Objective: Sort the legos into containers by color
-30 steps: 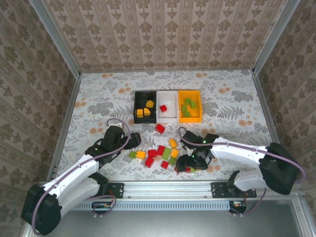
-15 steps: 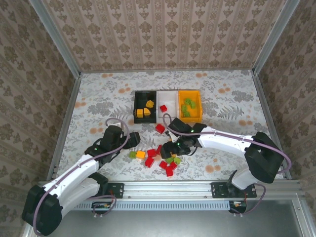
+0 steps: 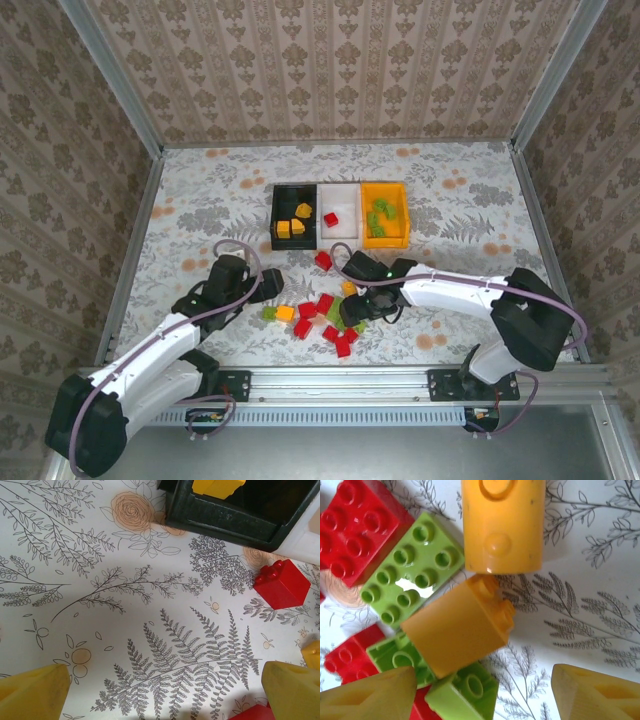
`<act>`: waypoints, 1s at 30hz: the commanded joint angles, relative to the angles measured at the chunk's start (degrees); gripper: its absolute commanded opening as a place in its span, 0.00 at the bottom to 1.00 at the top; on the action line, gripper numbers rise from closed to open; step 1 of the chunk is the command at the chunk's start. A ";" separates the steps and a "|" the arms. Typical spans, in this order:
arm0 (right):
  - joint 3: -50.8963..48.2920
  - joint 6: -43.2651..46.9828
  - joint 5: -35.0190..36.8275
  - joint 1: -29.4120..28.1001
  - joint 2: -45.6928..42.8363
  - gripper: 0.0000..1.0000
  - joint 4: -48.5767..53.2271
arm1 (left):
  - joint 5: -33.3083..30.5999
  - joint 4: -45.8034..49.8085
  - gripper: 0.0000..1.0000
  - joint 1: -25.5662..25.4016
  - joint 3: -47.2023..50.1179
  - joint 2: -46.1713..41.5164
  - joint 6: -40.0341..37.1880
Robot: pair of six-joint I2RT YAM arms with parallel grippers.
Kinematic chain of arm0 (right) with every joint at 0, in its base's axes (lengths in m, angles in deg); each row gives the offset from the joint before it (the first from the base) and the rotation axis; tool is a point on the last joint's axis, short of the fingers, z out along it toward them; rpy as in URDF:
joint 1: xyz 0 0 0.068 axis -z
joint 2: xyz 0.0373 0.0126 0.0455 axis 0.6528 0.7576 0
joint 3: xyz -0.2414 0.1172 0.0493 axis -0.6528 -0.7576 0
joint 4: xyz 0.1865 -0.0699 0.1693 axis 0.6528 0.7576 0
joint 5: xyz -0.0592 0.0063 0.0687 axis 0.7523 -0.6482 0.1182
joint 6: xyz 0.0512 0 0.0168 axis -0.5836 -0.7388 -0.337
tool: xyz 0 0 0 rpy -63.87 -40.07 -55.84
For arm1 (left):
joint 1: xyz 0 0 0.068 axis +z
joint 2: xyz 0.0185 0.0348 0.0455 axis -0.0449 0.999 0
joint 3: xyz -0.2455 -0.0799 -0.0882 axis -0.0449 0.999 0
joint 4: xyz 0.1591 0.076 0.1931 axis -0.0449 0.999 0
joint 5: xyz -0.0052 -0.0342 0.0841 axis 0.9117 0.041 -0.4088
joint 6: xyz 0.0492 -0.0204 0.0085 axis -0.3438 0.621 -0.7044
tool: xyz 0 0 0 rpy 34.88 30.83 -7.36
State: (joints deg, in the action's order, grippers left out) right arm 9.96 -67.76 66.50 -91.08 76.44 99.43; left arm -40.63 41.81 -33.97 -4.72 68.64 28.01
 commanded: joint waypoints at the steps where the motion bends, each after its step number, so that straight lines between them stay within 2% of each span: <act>1: 1.17 -0.15 1.69 -0.61 1.83 0.75 -4.14 | 0.53 0.01 1.00 0.37 0.30 0.18 0.95; 6: 2.11 -0.63 4.93 -0.39 4.28 0.70 -2.51 | 0.94 -0.47 1.00 0.55 0.30 0.47 1.31; 12: 0.07 -2.52 9.35 2.09 1.56 0.60 -1.42 | 1.36 -0.61 1.00 0.55 0.20 0.66 1.41; 19: 0.96 -2.09 8.52 3.23 3.32 0.58 -2.17 | 1.60 -1.23 1.00 0.64 0.35 1.36 1.60; 25: 0.73 -2.11 7.35 3.32 4.90 0.47 -2.58 | 1.96 -0.70 1.00 0.72 -0.31 1.10 1.17; 30: 1.93 -0.30 8.80 3.68 0.49 0.38 -0.64 | 2.29 1.38 1.00 0.72 -2.77 0.26 -0.02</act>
State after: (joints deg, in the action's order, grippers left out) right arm 10.62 -69.03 73.99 -87.71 79.99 96.87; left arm -39.18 41.74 -33.60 -4.83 69.93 28.40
